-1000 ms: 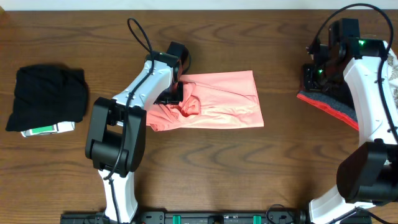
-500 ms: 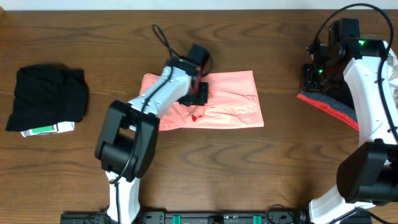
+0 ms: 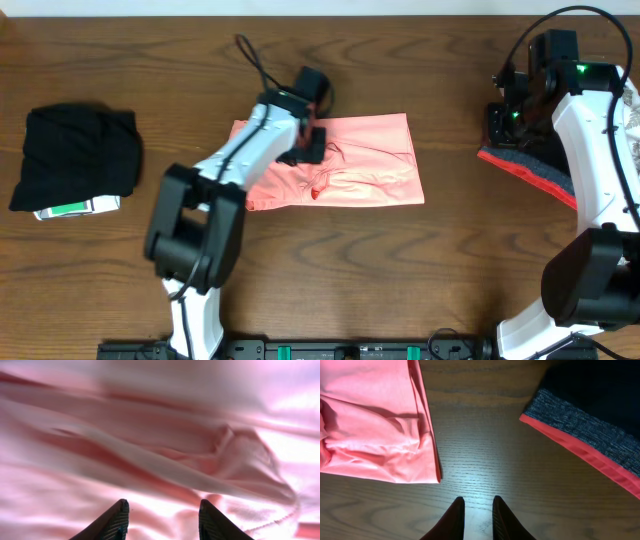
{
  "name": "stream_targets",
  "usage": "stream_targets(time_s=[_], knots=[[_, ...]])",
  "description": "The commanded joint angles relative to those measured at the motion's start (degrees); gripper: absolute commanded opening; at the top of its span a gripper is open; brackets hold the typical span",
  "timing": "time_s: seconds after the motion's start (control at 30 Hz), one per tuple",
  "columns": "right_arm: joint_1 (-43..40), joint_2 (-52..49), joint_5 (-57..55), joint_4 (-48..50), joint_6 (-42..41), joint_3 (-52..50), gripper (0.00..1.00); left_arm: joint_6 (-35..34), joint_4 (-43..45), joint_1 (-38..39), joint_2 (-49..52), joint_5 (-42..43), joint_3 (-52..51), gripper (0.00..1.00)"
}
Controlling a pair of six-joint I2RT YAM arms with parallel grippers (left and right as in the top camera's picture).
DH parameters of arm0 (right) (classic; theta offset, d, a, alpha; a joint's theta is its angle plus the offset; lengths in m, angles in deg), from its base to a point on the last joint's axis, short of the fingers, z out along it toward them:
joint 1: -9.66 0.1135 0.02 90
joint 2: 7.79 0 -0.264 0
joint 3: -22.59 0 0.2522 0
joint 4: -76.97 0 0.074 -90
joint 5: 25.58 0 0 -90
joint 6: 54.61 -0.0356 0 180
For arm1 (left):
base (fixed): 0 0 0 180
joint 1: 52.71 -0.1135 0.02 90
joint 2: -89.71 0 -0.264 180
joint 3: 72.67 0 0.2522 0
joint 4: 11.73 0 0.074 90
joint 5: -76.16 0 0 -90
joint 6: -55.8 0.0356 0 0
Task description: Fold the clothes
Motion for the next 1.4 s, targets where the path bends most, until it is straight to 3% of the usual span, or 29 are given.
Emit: stream_targets(time_s=[0.0,0.27,0.4,0.77,1.1,1.37], knots=[[-0.37,0.98,0.50,-0.24,-0.33,0.70,0.19,1.16,-0.13,-2.71,-7.87,-2.82,1.25,0.47],[-0.50,0.37,4.92,-0.09,-0.24,-1.99,0.28,0.44,-6.10,-9.40,-14.49,-8.52,1.25,0.47],[-0.44,-0.83,14.19,5.68,0.83,-9.18,0.40,-0.83,-7.43,-13.38,-14.10,-8.55,1.18,0.47],[1.55,-4.55,30.29,21.18,1.81,-22.40,0.54,-0.79,-7.41,-15.23,-12.74,-8.55,1.14,0.51],[3.87,-8.22,25.07,27.30,-2.23,-24.72,0.61,-0.79,-7.69,-15.23,-12.70,-8.55,1.11,0.51],[4.26,-15.61,25.14,33.40,-3.02,-24.72,0.69,-0.79,-7.85,-15.23,-12.70,-8.55,1.11,0.58]])
